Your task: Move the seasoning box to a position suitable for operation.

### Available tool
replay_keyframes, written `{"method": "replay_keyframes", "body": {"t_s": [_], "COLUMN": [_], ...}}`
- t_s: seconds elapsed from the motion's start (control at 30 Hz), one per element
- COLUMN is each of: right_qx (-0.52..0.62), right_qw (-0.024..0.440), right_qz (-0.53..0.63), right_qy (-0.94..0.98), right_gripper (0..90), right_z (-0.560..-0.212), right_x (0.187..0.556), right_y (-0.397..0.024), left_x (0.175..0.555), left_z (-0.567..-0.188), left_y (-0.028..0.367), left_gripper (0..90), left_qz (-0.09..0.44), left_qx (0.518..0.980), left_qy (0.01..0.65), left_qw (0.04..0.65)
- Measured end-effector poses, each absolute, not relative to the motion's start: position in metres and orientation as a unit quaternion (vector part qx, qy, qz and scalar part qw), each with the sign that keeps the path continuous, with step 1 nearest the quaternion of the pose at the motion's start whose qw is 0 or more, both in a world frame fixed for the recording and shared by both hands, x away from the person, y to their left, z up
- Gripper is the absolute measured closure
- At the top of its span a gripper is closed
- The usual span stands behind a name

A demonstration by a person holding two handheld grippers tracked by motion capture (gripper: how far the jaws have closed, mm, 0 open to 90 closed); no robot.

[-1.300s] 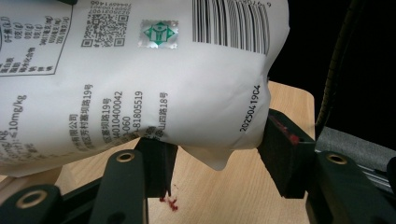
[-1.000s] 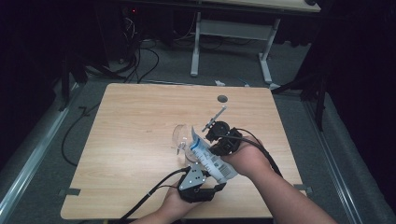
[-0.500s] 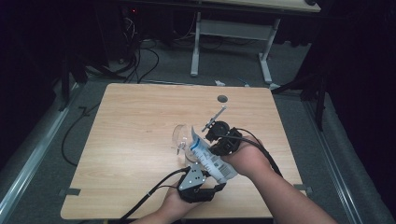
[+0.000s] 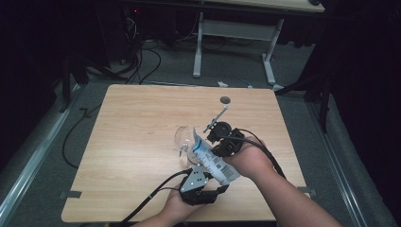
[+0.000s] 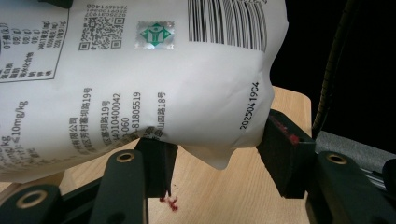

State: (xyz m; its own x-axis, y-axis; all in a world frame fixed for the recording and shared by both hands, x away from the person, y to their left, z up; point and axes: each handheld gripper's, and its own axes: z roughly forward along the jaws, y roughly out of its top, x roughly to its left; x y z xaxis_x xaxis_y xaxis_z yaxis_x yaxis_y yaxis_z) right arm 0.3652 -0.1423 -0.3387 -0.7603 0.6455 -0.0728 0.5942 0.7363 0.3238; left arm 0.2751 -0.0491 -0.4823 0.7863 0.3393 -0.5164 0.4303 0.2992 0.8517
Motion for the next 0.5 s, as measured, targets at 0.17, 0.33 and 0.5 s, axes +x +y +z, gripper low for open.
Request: {"method": "replay_keyframes", "body": {"t_s": [0.17,0.33,0.5], "right_qx": [0.334,0.335,0.335], "right_qw": [0.090,0.089,0.090], "right_qz": [0.140,0.140,0.142], "right_qy": [0.928,0.927,0.927], "right_gripper": [90.0,90.0,90.0], "right_z": [-0.3388,-0.3402,-0.3396], "right_x": [0.3665,0.3670,0.3668], "right_y": [-0.1416,-0.1417,-0.1418], "left_x": [0.2752,0.2758,0.2761], "left_z": [-0.4825,-0.4833,-0.4829], "left_y": [-0.0503,-0.0501,-0.0496], "left_gripper": [49.4,49.5,49.6], "left_qz": [-0.033,-0.032,-0.032], "left_qx": [0.587,0.588,0.588], "left_qy": [0.329,0.328,0.327], "left_qw": [0.739,0.738,0.739]}}
